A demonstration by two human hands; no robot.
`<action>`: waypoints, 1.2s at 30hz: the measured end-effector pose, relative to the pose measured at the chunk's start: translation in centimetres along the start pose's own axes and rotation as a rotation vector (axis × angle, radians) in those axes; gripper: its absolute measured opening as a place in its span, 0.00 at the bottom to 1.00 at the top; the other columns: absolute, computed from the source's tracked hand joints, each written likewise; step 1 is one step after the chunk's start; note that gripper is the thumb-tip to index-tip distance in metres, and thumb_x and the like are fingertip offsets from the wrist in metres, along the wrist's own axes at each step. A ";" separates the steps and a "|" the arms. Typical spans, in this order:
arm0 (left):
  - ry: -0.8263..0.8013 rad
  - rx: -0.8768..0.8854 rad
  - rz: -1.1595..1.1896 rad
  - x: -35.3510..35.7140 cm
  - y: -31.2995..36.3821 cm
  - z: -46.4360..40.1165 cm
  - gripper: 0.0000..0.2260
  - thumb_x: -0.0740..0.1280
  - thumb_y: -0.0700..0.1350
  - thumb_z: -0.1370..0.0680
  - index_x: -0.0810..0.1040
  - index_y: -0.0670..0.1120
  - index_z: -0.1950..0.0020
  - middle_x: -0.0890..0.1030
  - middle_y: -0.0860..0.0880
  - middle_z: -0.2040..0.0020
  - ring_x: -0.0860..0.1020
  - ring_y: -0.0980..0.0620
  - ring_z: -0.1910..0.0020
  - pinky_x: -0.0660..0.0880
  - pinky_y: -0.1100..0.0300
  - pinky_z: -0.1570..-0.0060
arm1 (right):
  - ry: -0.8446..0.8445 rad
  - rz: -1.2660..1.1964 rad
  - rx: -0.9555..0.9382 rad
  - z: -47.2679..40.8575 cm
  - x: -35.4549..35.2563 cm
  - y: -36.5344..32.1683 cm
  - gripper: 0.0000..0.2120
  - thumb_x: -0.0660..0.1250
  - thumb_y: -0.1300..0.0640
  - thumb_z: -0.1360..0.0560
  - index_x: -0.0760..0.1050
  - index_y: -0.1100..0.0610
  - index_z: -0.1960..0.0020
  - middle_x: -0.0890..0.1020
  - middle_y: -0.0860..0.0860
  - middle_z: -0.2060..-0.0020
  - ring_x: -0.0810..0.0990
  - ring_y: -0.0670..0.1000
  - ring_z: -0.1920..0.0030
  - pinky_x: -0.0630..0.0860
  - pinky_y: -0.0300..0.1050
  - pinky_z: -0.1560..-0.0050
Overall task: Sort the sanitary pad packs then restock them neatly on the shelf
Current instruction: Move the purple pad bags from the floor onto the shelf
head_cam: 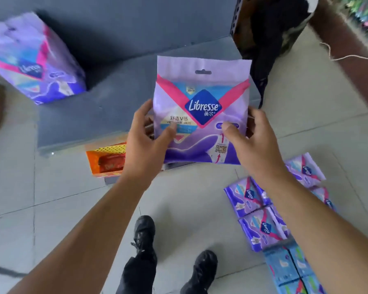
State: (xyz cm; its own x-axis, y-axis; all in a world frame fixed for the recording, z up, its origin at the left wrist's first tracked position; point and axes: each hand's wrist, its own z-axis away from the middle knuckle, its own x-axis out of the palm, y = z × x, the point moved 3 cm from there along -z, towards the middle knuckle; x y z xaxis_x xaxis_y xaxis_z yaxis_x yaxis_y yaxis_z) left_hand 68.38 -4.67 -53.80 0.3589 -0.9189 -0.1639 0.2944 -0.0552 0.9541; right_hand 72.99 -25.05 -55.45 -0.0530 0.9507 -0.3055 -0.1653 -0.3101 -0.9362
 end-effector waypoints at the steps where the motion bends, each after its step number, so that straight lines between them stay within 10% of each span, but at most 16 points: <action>1: 0.050 0.008 0.002 -2.0 -0.2 -0.4 0.21 0.70 0.45 0.23 0.68 0.52 0.32 0.80 0.53 0.42 0.81 0.55 0.46 0.80 0.65 0.60 | -0.027 -0.002 -0.013 -0.2 1.9 -0.8 0.24 0.71 0.46 0.28 0.71 0.52 0.36 0.82 0.46 0.45 0.82 0.44 0.47 0.79 0.43 0.49; 7: 0.262 0.054 -0.014 -14.3 -2.2 -4.6 0.16 0.74 0.48 0.26 0.74 0.51 0.42 0.83 0.51 0.47 0.82 0.52 0.47 0.80 0.47 0.47 | -0.158 0.037 -0.120 -2.5 15.0 -5.3 0.19 0.71 0.51 0.26 0.71 0.51 0.37 0.82 0.43 0.46 0.81 0.41 0.48 0.77 0.41 0.48; 12: 0.331 0.055 0.004 -22.6 -3.4 -8.5 0.16 0.74 0.48 0.26 0.74 0.50 0.41 0.83 0.52 0.46 0.82 0.54 0.47 0.81 0.47 0.48 | -0.240 0.077 -0.175 -4.5 24.9 -8.2 0.20 0.70 0.50 0.25 0.71 0.51 0.36 0.81 0.43 0.46 0.80 0.35 0.52 0.74 0.27 0.61; 18: 0.355 0.053 0.026 -29.7 -4.1 -12.7 0.17 0.71 0.46 0.24 0.72 0.49 0.38 0.82 0.50 0.45 0.82 0.53 0.46 0.82 0.56 0.55 | -0.291 0.099 -0.210 -6.3 33.7 -10.2 0.21 0.70 0.46 0.25 0.69 0.52 0.38 0.81 0.44 0.45 0.82 0.41 0.51 0.79 0.40 0.58; 36: 0.306 0.028 -0.075 -35.8 -9.7 -21.7 0.16 0.70 0.40 0.23 0.67 0.48 0.40 0.77 0.53 0.44 0.78 0.54 0.41 0.80 0.53 0.46 | -0.240 0.300 -0.280 -10.4 43.5 -9.2 0.17 0.71 0.55 0.27 0.70 0.55 0.41 0.78 0.52 0.44 0.78 0.50 0.47 0.73 0.40 0.54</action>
State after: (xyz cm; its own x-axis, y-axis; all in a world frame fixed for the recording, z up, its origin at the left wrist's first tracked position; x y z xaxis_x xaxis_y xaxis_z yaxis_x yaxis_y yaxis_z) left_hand 71.85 37.24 -62.67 0.5886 -0.7517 -0.2975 0.3068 -0.1328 0.9425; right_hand 82.43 19.15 -61.89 -0.2895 0.7823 -0.5515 0.1619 -0.5278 -0.8338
